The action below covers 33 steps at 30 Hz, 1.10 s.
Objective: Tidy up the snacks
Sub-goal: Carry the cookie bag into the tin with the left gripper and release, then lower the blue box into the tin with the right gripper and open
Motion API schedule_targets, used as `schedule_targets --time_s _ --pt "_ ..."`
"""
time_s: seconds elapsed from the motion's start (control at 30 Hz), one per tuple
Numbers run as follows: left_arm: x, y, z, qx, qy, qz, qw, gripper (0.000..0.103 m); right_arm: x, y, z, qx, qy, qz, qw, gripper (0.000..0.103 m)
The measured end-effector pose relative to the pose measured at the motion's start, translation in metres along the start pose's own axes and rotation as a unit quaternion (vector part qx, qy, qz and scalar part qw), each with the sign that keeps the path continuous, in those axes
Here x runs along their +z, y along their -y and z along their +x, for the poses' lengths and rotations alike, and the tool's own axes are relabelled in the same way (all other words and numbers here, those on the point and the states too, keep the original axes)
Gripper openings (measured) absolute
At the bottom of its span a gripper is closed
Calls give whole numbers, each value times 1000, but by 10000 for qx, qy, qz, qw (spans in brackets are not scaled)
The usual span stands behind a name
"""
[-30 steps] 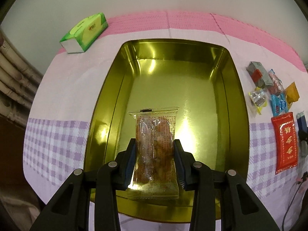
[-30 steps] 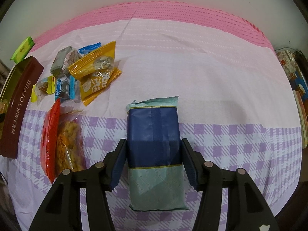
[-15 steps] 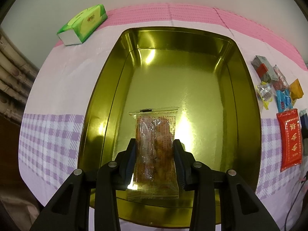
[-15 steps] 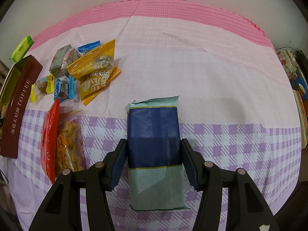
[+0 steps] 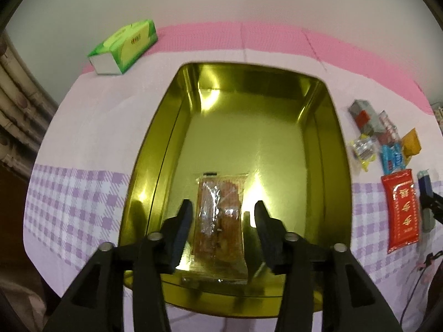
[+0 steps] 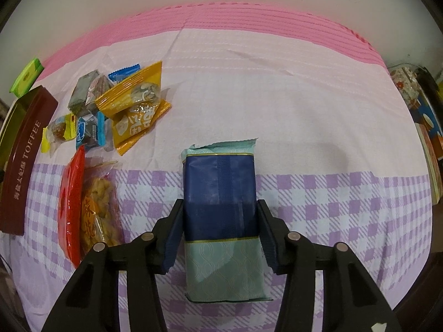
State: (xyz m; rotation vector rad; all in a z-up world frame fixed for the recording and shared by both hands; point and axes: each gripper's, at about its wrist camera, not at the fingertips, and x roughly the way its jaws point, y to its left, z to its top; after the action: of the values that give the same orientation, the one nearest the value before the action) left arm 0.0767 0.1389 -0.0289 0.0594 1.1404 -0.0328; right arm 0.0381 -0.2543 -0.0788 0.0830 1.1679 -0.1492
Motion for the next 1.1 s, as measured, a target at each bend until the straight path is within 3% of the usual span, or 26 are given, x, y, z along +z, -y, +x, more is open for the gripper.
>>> schedule_targets --time_s 0.33,0.57,0.77,1.1 --pt "-3 0 -24 14 322 -78 9995 59 0 8 -14 -104 156 447 9988 46" --pt "-2 -19 -39 90 550 -516 9971 64 14 2 -50 -26 545 717 9959 46" --pt "-2 -55 -53 366 800 -1192 9890 67 35 -49 -78 447 765 432 9951 46" --pt "-15 -90 -59 740 804 -1641 9804 68 49 -198 -97 1567 818 -335 9837 46"
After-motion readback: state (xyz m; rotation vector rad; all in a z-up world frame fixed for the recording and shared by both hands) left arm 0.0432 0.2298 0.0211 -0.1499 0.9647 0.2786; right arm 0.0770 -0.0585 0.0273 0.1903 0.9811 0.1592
